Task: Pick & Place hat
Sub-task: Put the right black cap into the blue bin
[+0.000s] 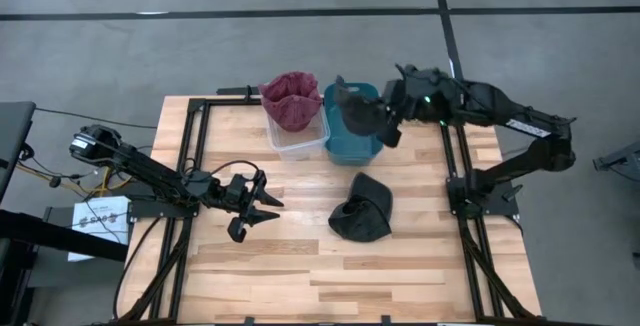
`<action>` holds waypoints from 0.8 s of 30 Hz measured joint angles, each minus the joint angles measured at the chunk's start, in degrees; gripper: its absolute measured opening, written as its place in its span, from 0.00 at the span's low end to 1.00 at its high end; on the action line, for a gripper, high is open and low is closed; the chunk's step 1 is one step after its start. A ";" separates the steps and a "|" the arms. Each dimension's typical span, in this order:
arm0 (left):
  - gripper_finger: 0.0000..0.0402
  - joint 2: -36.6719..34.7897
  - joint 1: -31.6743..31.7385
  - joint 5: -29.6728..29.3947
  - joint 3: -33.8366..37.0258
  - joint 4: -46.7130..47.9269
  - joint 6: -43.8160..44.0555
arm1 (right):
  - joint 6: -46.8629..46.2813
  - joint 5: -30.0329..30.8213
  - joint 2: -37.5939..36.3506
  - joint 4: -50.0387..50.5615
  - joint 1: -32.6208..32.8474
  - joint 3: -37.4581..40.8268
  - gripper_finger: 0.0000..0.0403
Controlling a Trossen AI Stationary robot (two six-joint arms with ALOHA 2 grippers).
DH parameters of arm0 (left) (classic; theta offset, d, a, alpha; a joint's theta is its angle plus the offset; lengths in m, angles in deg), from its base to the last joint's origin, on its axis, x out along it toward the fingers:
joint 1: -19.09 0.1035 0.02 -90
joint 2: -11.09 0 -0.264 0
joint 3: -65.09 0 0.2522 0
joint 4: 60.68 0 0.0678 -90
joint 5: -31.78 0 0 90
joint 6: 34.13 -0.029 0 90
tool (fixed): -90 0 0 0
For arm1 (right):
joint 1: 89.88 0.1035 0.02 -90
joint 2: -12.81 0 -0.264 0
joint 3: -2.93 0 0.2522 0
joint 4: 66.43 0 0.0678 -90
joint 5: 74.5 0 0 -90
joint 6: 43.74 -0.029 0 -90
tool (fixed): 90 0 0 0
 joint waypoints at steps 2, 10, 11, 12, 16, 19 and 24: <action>0.34 0.00 0.01 0.00 0.00 -0.12 -0.01 | 1.85 -2.54 1.36 -0.91 -3.06 -0.02 0.00; 0.34 0.00 -0.05 0.02 -0.04 -1.55 -0.01 | 8.33 -10.32 9.00 -2.22 -13.78 0.04 0.00; 0.34 0.00 -0.05 0.02 -0.04 -1.54 0.01 | 8.95 -11.05 10.19 -2.26 -14.81 0.04 0.00; 0.34 0.00 -0.05 0.00 -0.04 -1.58 0.01 | 9.60 -11.93 11.29 -2.46 -15.71 0.04 0.00; 0.34 0.00 -0.05 0.01 -0.04 -1.57 0.01 | 11.83 -14.52 16.00 -3.70 -18.55 0.05 0.00; 0.34 0.00 -0.05 0.00 -0.04 -1.57 0.14 | 14.36 -18.38 18.71 -4.55 -19.71 0.06 0.00; 0.34 0.00 -0.05 0.02 -0.04 -1.57 0.14 | 17.95 -19.18 22.14 -4.45 -21.45 0.06 0.01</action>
